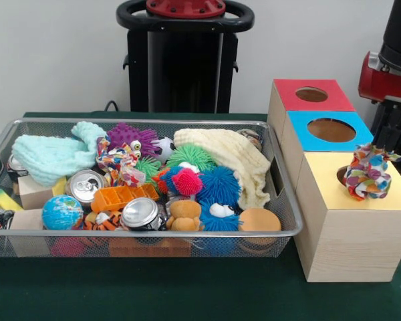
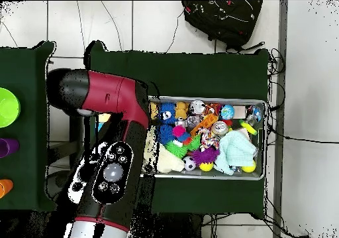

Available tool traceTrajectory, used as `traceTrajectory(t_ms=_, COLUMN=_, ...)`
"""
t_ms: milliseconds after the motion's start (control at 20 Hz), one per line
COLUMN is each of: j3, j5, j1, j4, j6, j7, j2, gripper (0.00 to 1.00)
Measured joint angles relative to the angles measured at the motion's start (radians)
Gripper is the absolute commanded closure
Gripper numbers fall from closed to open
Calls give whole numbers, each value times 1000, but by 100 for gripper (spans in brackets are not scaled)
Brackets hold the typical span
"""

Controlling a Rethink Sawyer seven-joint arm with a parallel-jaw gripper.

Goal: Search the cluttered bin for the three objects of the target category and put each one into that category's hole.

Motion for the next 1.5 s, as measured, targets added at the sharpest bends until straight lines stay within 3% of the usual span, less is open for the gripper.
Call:
traceTrajectory(t_ms=850, j3=0, j5=0, j1=4, j4=0, j6=-21, j7=0, j2=0, gripper=100)
traceTrajectory(t_ms=900, j3=0, j5=0, j1=4, j4=0, j6=-25, j7=0, j2=0, gripper=0)
traceTrajectory(t_ms=1500, j3=0, j5=0, j1=4, j4=0, j6=-43, j7=0, j2=0, gripper=0)
